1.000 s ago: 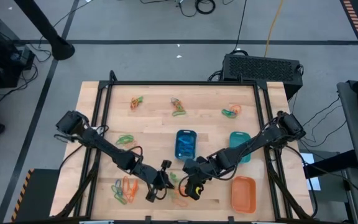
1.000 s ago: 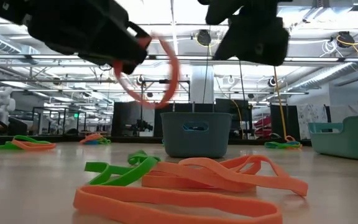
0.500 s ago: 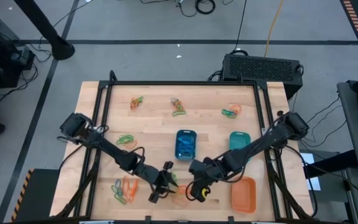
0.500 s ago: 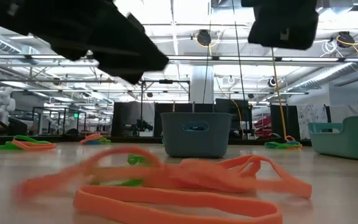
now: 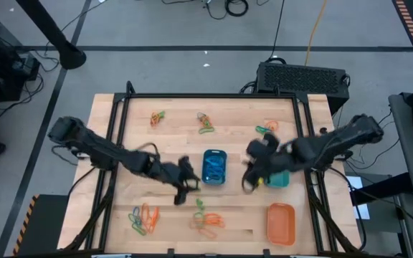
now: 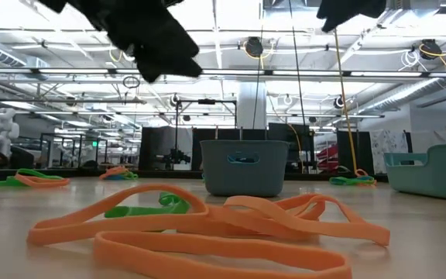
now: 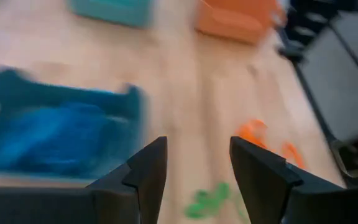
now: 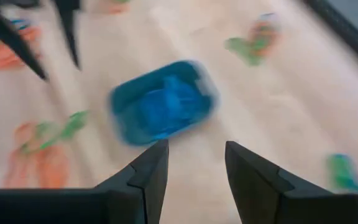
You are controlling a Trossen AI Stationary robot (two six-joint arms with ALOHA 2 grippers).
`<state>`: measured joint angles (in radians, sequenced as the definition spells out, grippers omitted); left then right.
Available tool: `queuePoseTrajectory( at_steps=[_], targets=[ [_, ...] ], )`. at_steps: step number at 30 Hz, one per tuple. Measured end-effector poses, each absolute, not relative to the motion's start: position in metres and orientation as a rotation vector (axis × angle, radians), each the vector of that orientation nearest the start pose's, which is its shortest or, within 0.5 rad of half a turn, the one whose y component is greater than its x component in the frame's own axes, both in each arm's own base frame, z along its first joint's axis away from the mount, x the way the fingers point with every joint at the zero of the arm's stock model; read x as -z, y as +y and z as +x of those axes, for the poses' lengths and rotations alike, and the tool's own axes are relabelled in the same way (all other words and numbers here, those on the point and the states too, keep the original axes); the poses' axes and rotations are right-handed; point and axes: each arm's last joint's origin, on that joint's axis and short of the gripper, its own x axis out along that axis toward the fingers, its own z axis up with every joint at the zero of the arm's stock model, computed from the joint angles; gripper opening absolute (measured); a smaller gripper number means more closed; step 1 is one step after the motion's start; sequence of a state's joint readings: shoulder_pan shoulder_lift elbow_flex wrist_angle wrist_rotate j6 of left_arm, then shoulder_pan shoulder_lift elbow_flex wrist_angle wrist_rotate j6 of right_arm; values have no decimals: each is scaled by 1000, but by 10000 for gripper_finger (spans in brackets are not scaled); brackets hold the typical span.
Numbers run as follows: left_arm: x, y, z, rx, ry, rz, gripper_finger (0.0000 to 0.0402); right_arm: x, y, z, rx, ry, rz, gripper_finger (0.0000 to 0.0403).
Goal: Sort rubber bands into baskets
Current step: Put the blue rubberband into the blue bin
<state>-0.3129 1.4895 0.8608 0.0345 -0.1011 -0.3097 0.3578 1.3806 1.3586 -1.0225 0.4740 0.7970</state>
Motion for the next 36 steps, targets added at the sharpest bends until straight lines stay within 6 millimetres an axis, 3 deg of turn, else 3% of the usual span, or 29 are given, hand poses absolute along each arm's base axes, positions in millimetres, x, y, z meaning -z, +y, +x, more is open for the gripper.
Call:
queuePoseTrajectory(
  at_steps=[4, 8, 13, 18, 24, 28, 36],
  targets=[
    [-249, -66, 279, -51, 547, -197, 182, -350, 32, 237, 593, 844, 327, 150],
    [-271, -47, 256, -182, 517, -237, 182, -350, -15, 238, 640, 891, 363, 150],
    [-274, -16, 226, -341, 653, -327, 182, -332, -66, 253, 673, 981, 413, 150],
    [-273, 18, 207, -381, 762, -270, 182, -302, -111, 272, 643, 1062, 464, 150],
    [-257, 67, 202, -214, 731, -239, 182, -261, -145, 276, 721, 1252, 559, 150],
    [-241, 96, 200, -160, 663, -320, 182, -237, -161, 278, 731, 1353, 631, 150],
    [-234, 112, 206, -132, 628, -344, 182, -204, -183, 276, 809, 1485, 632, 150]
  ],
)
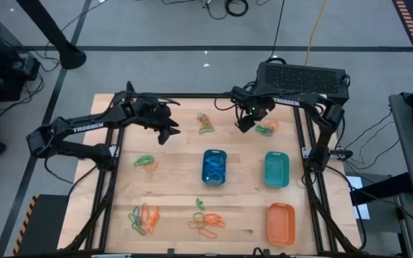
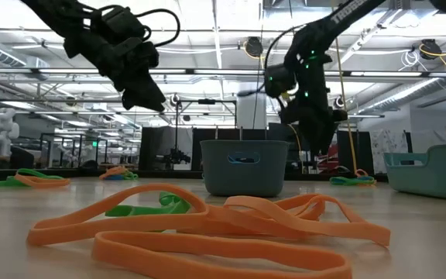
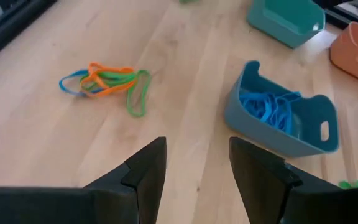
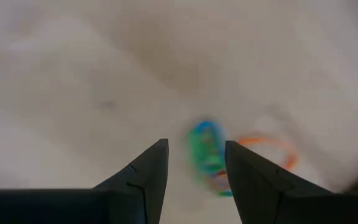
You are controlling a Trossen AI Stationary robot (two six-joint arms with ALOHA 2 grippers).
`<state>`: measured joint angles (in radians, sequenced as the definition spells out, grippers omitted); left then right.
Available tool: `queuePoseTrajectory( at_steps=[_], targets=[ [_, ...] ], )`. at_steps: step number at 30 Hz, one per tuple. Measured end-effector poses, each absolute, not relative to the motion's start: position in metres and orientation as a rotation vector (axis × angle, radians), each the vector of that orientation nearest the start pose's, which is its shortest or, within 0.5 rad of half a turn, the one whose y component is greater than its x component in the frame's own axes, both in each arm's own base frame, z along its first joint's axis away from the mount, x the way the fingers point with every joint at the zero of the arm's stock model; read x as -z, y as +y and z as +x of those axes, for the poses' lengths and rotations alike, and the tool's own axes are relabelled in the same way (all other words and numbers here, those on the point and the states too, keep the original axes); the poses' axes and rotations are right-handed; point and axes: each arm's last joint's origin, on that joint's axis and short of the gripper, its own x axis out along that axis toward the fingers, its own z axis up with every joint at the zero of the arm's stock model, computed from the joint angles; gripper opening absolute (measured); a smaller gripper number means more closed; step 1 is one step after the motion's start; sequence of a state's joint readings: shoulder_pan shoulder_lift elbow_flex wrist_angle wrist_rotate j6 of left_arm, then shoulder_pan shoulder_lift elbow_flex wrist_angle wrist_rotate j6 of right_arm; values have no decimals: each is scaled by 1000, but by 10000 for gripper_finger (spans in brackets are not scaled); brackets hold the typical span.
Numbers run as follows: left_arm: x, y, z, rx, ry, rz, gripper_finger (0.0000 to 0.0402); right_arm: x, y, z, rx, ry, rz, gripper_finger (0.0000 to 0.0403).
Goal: Sort rubber bands into baskets
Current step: Put the blue rubberband into the blue bin
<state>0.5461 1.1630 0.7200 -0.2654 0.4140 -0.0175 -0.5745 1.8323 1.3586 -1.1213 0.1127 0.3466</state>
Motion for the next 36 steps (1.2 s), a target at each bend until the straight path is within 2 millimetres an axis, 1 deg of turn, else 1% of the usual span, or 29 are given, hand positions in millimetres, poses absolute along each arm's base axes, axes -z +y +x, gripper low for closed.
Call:
queuePoseTrajectory(
  at_steps=[3, 8, 11, 15, 19, 22, 27, 30, 36],
  targets=[
    [-233, 114, 212, -146, 595, -382, 182, -196, -193, 272, 875, 1519, 596, 150],
    [-233, 115, 221, -159, 544, -454, 182, -188, -203, 262, 852, 1530, 647, 150],
    [-230, 114, 224, -162, 551, -496, 182, -179, -202, 256, 828, 1554, 673, 150],
    [-227, 111, 227, -167, 565, -531, 182, -163, -198, 250, 800, 1575, 672, 150],
    [-226, 108, 229, -196, 570, -536, 182, -154, -190, 241, 782, 1613, 670, 150],
    [-226, 106, 230, -210, 573, -527, 182, -156, -186, 236, 768, 1602, 653, 150],
    [-226, 107, 230, -223, 573, -523, 182, -168, -182, 229, 787, 1517, 638, 150],
    [-226, 107, 230, -241, 573, -517, 182, -172, -180, 226, 790, 1498, 636, 149],
    [-226, 108, 230, -251, 573, -515, 182, -160, -173, 218, 790, 1539, 655, 125]
  ],
)
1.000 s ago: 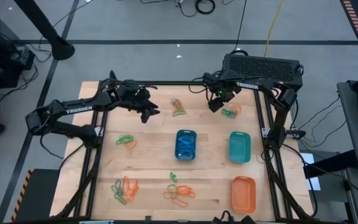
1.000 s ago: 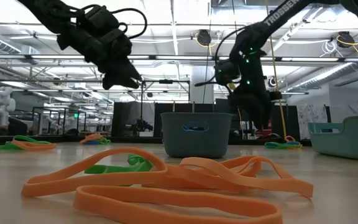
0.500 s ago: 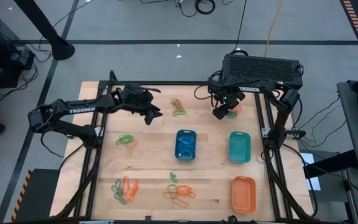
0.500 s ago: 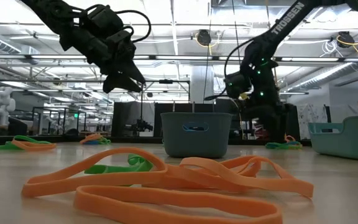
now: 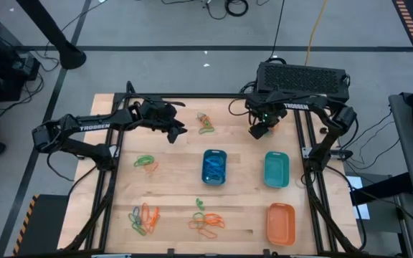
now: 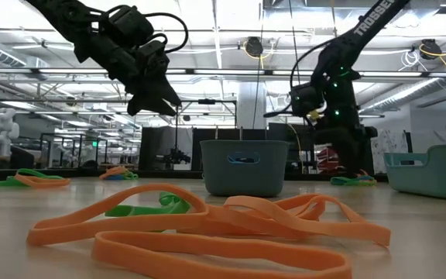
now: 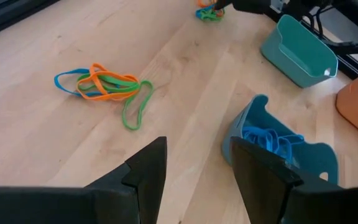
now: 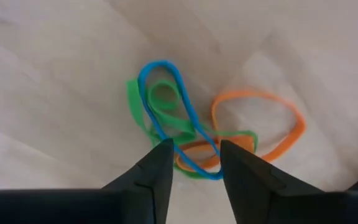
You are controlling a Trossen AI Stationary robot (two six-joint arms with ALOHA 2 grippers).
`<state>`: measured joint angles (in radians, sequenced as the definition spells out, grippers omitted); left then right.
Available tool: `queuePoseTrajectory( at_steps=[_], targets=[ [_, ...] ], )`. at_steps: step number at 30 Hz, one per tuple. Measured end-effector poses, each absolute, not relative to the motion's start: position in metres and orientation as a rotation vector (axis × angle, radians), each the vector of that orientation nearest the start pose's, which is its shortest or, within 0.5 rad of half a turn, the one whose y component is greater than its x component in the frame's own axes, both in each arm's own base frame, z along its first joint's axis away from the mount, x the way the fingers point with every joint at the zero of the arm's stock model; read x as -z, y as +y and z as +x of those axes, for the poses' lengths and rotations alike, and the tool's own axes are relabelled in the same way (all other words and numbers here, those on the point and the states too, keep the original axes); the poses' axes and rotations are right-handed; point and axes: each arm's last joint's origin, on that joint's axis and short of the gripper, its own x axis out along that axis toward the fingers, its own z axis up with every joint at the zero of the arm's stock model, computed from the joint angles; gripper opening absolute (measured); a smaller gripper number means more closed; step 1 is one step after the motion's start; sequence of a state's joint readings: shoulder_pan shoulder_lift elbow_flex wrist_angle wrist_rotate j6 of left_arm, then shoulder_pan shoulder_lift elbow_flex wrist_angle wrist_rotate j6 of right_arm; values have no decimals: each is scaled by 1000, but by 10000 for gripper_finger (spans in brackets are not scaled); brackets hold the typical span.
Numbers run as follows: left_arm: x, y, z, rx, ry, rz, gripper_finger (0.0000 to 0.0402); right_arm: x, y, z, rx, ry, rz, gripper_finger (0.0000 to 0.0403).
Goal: Sort rubber bands into baskets
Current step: Put the blue rubberband into the blue bin
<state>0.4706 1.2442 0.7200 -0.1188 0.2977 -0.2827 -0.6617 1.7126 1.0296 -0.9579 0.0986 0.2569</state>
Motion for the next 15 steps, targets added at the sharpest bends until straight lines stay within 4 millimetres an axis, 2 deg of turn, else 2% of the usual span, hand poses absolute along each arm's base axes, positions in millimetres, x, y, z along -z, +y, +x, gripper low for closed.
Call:
queuePoseTrajectory(
  at_steps=[5, 15],
  targets=[
    [-226, 108, 230, -252, 572, -515, 182, -152, -169, 212, 792, 1571, 667, 113],
    [-226, 108, 230, -252, 572, -515, 182, -146, -166, 209, 802, 1575, 678, 111]
  ],
)
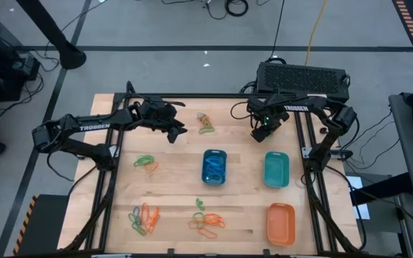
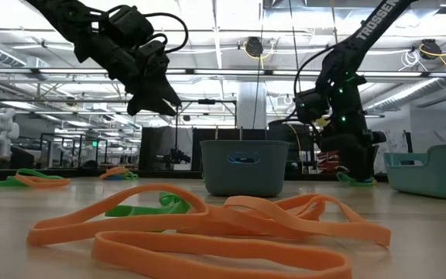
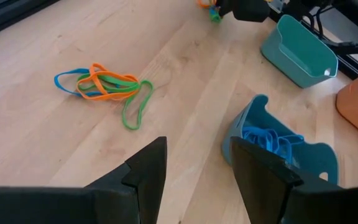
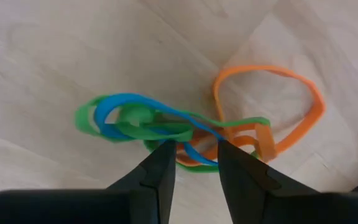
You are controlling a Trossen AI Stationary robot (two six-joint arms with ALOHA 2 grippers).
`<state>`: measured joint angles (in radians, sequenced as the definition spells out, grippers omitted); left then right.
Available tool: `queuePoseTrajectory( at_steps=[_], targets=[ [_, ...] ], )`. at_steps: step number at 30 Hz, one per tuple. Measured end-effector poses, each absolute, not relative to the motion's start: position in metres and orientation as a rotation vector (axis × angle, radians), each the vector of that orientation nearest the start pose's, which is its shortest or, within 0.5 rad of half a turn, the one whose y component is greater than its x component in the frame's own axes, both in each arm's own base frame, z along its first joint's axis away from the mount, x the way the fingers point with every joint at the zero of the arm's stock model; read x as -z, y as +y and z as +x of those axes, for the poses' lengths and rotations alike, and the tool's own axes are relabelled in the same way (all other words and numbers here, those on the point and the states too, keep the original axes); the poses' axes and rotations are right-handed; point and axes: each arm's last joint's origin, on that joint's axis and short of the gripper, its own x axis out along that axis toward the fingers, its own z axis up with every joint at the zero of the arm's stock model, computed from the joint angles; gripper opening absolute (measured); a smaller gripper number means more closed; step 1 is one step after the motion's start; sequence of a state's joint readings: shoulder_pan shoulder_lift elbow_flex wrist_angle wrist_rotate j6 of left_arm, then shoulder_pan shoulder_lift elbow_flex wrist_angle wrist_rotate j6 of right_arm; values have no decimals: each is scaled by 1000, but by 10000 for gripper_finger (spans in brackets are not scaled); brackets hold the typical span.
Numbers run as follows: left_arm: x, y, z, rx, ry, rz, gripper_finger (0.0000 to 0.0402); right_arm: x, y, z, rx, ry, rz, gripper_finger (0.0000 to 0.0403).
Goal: Sort rubber bands into baskets
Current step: Put the blue rubberband into the blue bin
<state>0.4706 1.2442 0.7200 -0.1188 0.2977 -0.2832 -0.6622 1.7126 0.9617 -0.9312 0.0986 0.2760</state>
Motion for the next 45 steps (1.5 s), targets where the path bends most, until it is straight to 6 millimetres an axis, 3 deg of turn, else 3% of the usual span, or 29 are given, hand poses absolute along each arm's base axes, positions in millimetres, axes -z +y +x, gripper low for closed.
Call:
queuePoseTrajectory(
  at_steps=[9, 23, 27, 45],
  targets=[
    [-226, 108, 230, -252, 572, -515, 182, -145, -165, 210, 764, 1566, 716, 99],
    [-226, 108, 230, -252, 573, -515, 182, -145, -166, 212, 742, 1541, 691, 10],
    [-226, 108, 230, -252, 573, -515, 182, -149, -166, 212, 738, 1524, 693, 3],
    [-226, 107, 231, -245, 568, -505, 182, -242, -163, 212, 722, 1141, 689, 0]
  ],
)
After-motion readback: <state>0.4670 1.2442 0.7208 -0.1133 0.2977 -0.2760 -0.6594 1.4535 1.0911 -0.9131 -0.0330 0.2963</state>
